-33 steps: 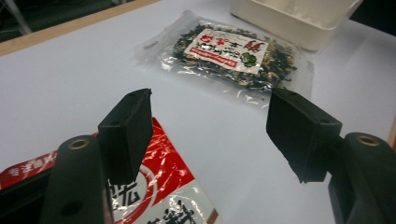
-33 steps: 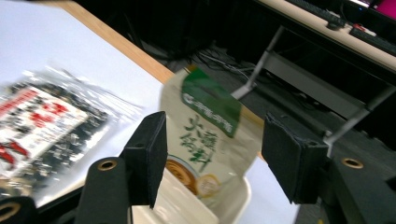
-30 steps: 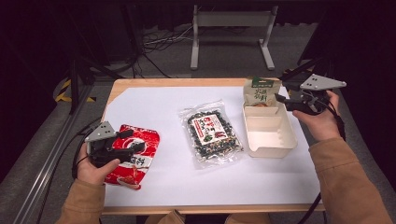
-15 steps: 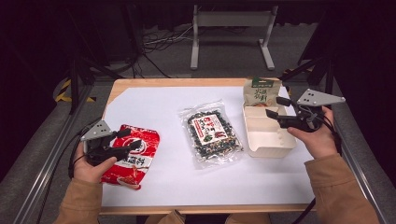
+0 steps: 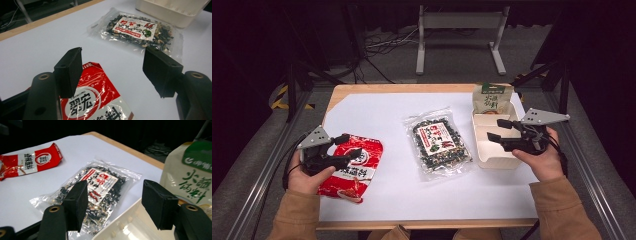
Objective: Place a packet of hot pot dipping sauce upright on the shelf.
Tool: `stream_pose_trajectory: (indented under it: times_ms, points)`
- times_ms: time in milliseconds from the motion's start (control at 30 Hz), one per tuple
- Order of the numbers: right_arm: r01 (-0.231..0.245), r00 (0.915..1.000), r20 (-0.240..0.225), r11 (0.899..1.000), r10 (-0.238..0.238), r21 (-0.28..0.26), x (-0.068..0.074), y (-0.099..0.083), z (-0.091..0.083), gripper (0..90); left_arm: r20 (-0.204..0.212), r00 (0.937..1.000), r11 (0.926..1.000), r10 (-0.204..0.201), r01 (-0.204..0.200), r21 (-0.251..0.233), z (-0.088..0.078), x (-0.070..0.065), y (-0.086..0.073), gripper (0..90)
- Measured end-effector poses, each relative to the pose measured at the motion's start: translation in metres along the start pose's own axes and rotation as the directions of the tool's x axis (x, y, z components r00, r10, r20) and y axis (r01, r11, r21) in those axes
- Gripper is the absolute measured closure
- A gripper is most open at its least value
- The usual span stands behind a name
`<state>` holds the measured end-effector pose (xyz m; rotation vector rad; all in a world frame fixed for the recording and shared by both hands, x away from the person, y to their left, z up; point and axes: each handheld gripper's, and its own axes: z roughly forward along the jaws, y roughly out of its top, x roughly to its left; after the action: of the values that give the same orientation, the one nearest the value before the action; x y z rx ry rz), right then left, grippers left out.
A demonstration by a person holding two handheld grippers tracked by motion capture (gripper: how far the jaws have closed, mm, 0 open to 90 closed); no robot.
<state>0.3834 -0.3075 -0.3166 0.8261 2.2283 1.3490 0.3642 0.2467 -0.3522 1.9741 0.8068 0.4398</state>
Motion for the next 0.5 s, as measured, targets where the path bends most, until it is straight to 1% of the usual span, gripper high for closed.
stream_pose_trajectory:
  times_ms: [67,133,167,233,267,300,333,367,400,433,467,500]
  points:
    - [0.005,0.9995,-0.03,1.0,-0.005,0.01,0.003,-0.002,0.004,43.9,-0.003,1.0,0.9998,0.004,-0.004,0.017,0.0,0.003,0.002,31.7]
    - [0.011,0.9987,-0.05,1.0,-0.01,0.02,0.006,-0.002,0.007,47.9,0.0,0.9999,0.9995,0.014,-0.014,0.029,0.002,0.007,0.003,31.4]
    - [0.012,0.9981,-0.061,1.0,-0.011,0.024,0.007,-0.003,0.008,52.1,0.007,0.9999,0.9993,0.014,-0.014,0.036,0.003,0.01,0.003,31.3]
    - [0.027,0.9967,-0.077,0.999,-0.024,0.035,0.01,-0.003,0.011,53.8,-0.006,0.9999,0.9983,0.011,-0.011,0.058,0.006,0.017,0.004,30.6]
    - [0.034,0.9957,-0.087,0.999,-0.03,0.042,0.013,-0.003,0.012,56.2,-0.006,1.0,0.9978,0.005,-0.005,0.066,0.007,0.021,0.004,30.6]
    - [0.039,0.9945,-0.099,0.998,-0.035,0.047,0.015,-0.003,0.014,57.2,-0.009,0.9999,0.9974,0.005,-0.005,0.072,0.008,0.024,0.004,30.4]
    - [0.039,0.9945,-0.099,0.998,-0.035,0.047,0.015,-0.003,0.014,57.2,-0.009,0.9999,0.9974,0.005,-0.005,0.072,0.008,0.024,0.004,30.1]
    - [0.043,0.9938,-0.105,0.998,-0.038,0.048,0.016,-0.003,0.015,57.4,-0.014,0.9999,0.9966,-0.007,0.008,0.082,0.01,0.03,0.004,30.1]
    - [0.048,0.9928,-0.112,0.998,-0.042,0.051,0.019,-0.004,0.017,58.2,-0.023,0.9997,0.9962,-0.008,0.01,0.087,0.012,0.033,0.003,30.2]
    - [0.051,0.9922,-0.117,0.997,-0.044,0.056,0.021,-0.004,0.018,58.4,-0.024,0.9995,0.9955,-0.019,0.021,0.093,0.013,0.036,0.003,30.7]
    - [0.053,0.9915,-0.122,0.997,-0.046,0.055,0.023,-0.004,0.019,58.5,-0.028,0.9995,0.9951,-0.017,0.02,0.097,0.014,0.04,0.003,30.8]
    - [0.053,0.9906,-0.129,0.997,-0.046,0.052,0.025,-0.004,0.019,58.5,-0.03,0.9992,0.9949,-0.027,0.03,0.097,0.015,0.042,0.002,30.8]
